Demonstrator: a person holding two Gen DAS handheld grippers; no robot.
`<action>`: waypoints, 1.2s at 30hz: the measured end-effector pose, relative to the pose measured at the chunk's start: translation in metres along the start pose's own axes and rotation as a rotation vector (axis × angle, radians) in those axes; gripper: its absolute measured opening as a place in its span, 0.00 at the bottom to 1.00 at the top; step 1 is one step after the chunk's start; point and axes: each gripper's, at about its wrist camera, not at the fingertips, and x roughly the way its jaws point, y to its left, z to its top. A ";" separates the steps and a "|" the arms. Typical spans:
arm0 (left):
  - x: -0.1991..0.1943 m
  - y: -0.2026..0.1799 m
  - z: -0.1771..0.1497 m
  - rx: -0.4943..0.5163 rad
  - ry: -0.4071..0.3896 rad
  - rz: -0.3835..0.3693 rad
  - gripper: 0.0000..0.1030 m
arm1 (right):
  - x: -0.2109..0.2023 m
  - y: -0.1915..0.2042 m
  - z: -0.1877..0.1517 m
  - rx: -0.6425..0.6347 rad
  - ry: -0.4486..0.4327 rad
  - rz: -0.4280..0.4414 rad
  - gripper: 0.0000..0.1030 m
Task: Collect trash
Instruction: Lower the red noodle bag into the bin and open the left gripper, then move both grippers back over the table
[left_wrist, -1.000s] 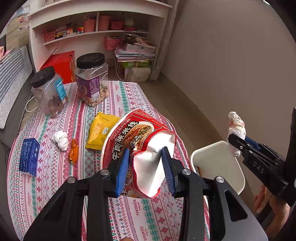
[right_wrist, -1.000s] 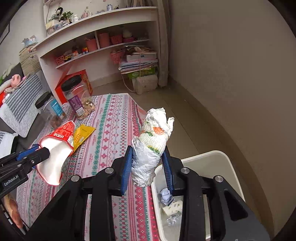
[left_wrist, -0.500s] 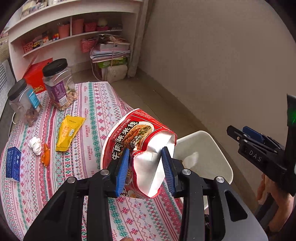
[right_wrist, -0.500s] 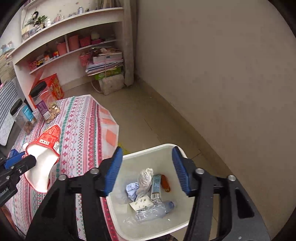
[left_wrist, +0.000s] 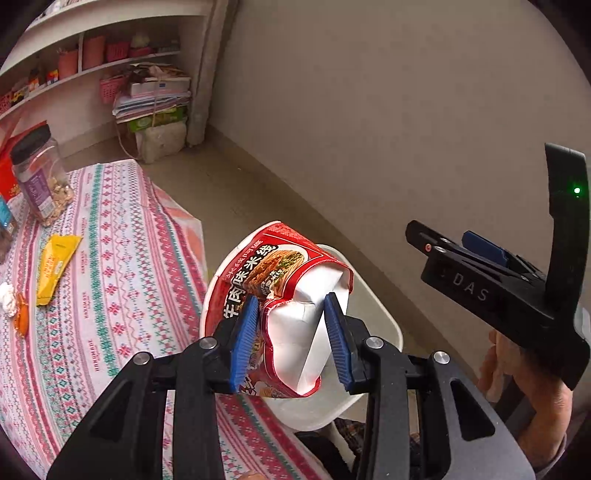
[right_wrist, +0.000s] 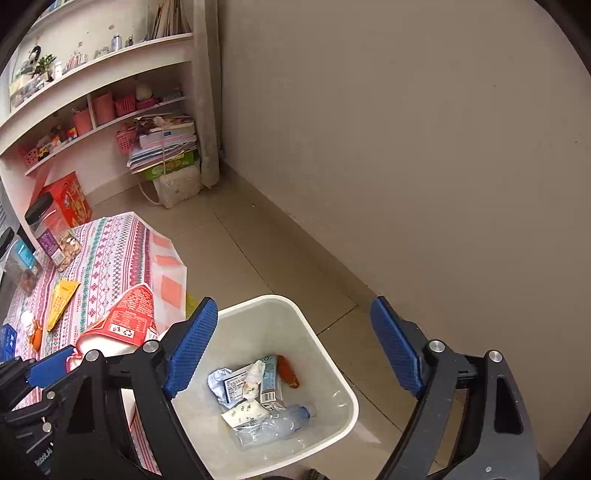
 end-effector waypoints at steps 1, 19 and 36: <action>0.001 -0.003 0.000 -0.005 0.002 -0.017 0.43 | -0.001 -0.002 0.000 0.007 -0.005 -0.007 0.82; -0.028 0.047 -0.002 -0.098 -0.070 0.221 0.53 | -0.014 0.047 -0.005 -0.054 -0.057 0.053 0.92; -0.062 0.140 -0.018 -0.204 -0.073 0.406 0.62 | -0.008 0.151 -0.013 -0.200 -0.025 0.155 0.93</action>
